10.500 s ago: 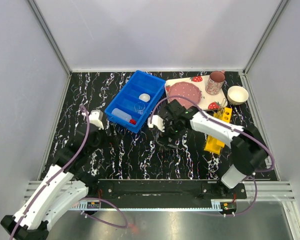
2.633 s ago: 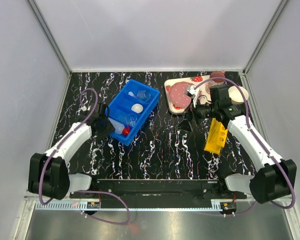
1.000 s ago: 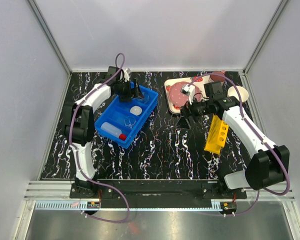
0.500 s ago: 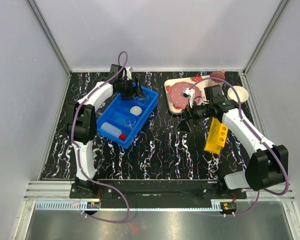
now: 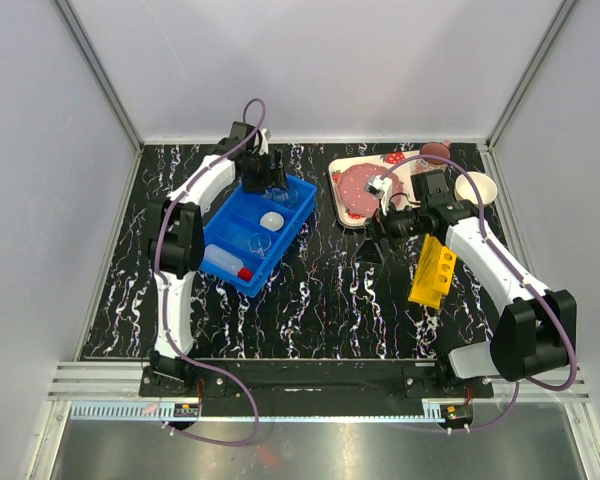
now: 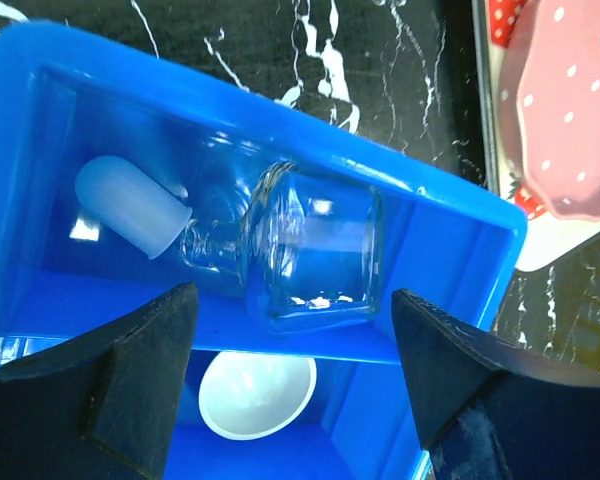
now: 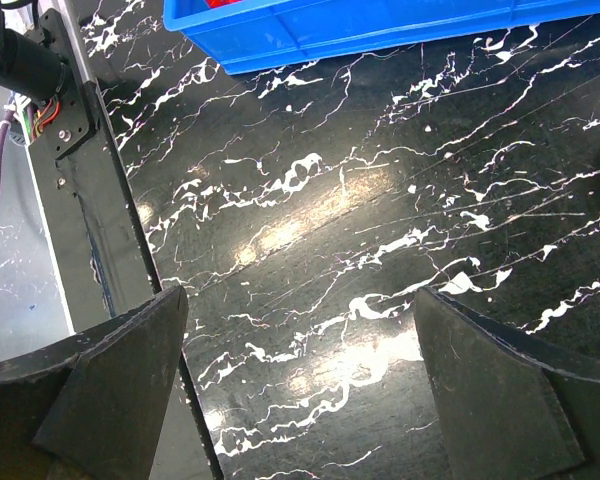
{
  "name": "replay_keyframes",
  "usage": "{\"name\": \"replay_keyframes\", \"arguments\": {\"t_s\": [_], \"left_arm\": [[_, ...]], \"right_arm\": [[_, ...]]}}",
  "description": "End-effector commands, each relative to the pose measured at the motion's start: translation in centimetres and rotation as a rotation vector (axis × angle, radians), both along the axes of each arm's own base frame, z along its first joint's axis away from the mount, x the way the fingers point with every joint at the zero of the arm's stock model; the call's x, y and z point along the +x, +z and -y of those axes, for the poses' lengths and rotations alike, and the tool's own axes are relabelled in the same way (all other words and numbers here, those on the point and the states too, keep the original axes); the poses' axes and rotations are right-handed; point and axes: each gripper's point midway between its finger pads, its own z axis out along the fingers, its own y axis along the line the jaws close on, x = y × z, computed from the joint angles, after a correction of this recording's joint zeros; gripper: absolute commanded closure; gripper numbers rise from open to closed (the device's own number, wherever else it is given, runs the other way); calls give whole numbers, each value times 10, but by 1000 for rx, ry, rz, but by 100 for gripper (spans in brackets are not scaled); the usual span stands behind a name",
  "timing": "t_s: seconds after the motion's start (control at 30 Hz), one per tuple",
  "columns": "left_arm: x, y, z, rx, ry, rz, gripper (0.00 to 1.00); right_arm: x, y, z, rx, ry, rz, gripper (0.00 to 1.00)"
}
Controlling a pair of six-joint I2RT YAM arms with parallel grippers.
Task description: Organize the chemistry lab equipment
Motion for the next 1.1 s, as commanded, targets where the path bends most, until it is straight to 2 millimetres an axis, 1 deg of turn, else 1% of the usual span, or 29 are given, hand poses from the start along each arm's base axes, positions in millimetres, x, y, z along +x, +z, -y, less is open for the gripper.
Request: {"name": "replay_keyframes", "arguments": {"t_s": [0.0,0.2,0.37,0.53,0.6,0.63,0.73,0.77,0.83,0.93,0.97,1.0,1.03,1.07], "left_arm": [[5,6,1,53,-21,36,20],[6,8,8,44,-36,40,23],[7,1,13,61,-48,27,28],[8,-3,12,104,-41,29,40],[8,-3,10,129,-40,31,42],[9,-4,9,147,-38,35,47],[10,-1,7,198,-36,54,53],[11,1,6,217,-43,66,57],[12,4,6,267,-46,94,59],[13,13,5,367,-60,155,65],[13,13,5,404,-81,171,68],[15,15,-1,460,-69,190,69],[12,16,5,488,-88,205,69],[13,17,4,532,-108,224,69]], "right_arm": [[2,8,-1,34,23,45,0],[3,7,0,33,20,44,0],[3,8,2,35,14,46,0],[4,8,2,35,11,44,0],[4,8,3,35,11,45,0],[4,8,3,36,11,47,0],[4,8,3,35,11,48,0],[4,8,3,34,10,46,0],[4,8,4,33,9,47,0],[5,9,4,34,8,53,0],[5,8,4,33,6,50,0],[5,9,5,34,4,51,0],[5,9,5,34,6,53,0],[5,9,4,35,8,50,0]]}}
